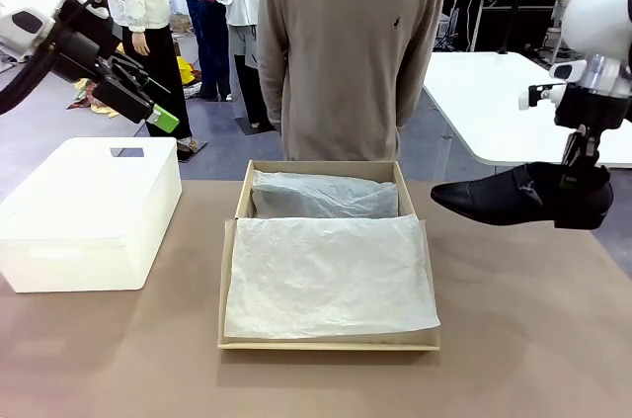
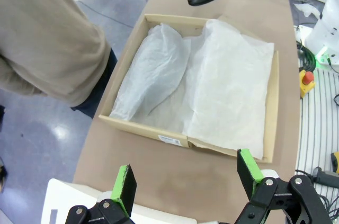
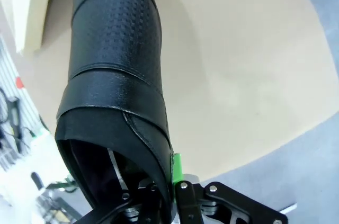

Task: Pack the shoes into the box.
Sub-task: Place the other shoe of the Shoes into the Shoes Box.

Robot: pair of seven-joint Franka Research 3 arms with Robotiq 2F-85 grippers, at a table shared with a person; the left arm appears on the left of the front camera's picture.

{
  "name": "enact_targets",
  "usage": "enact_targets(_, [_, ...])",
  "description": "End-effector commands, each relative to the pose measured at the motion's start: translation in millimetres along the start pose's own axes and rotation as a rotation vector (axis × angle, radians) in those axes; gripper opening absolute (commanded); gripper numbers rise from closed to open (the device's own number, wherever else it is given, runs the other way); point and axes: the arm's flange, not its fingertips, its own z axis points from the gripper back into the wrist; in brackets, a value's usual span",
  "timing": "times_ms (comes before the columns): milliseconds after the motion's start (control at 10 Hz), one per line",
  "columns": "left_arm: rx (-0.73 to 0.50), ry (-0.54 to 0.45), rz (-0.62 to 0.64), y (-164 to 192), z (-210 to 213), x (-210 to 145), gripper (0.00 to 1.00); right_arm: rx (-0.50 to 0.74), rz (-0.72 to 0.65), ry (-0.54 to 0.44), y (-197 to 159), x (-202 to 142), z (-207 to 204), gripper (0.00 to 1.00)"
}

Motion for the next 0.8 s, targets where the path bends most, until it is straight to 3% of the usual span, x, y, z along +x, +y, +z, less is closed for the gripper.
enact_targets(0, [-0.010, -0.016, -0.012, 1, 1, -1, 1.00, -0.010, -0.135, -0.003, 6, 12, 18, 0.00])
enact_targets(300, [-0.010, -0.016, -0.012, 1, 1, -1, 1.00, -0.042, -0.107, -0.024, 24, 17, 28, 0.00])
enact_targets(700, [-0.010, -0.016, -0.012, 1, 1, -1, 1.00, -0.017, -0.131, -0.007, 10, 10, 21, 0.00])
